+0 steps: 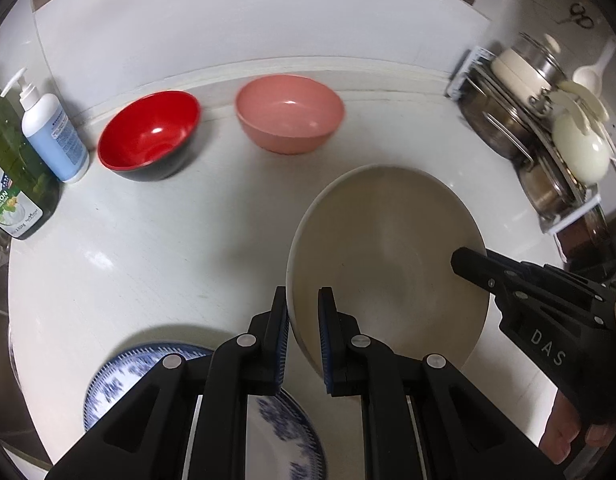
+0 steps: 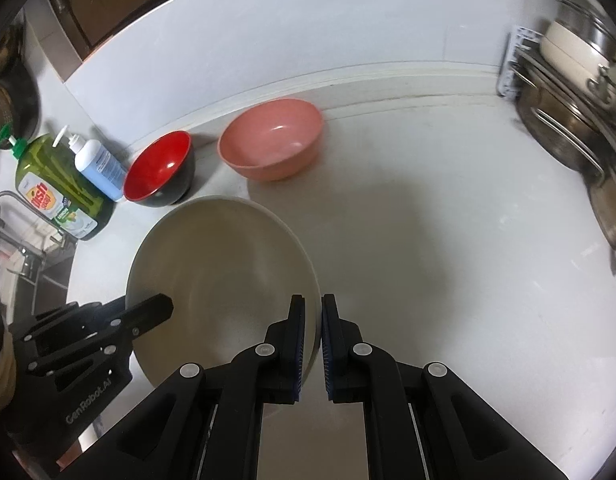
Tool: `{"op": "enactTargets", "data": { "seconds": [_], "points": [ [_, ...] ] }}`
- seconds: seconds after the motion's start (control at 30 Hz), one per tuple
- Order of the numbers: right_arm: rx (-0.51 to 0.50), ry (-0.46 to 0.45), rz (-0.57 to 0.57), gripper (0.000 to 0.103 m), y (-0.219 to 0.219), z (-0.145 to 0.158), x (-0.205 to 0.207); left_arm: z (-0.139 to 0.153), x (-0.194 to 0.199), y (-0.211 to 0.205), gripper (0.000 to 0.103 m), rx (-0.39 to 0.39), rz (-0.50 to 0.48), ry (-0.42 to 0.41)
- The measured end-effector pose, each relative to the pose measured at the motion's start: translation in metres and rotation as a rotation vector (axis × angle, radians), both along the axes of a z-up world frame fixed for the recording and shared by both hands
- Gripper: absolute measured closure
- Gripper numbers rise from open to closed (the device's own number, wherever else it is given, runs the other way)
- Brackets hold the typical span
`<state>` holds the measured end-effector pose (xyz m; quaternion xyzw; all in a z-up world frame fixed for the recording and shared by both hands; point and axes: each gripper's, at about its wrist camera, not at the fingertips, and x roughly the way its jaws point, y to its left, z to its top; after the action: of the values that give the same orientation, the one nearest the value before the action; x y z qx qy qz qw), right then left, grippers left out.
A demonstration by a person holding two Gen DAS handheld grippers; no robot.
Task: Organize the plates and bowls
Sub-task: 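Lift and carry the cream bowl toward the plate stack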
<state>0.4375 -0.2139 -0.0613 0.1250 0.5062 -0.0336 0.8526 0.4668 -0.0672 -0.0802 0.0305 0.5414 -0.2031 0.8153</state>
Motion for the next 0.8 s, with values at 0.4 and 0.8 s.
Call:
{"op": "enactTargets", "data": {
  "seconds": [0.4, 0.8],
  "points": [
    [-0.017, 0.017, -0.060, 0.094, -0.035, -0.003, -0.045, -0.011, -0.038, -0.042, 0.089, -0.001, -0.053, 0.044],
    [-0.019, 0.073, -0.069, 0.093, -0.069, -0.023, -0.068, -0.030, -0.055, -0.079, 0.089, 0.020, -0.071, 0.097]
  ]
}}
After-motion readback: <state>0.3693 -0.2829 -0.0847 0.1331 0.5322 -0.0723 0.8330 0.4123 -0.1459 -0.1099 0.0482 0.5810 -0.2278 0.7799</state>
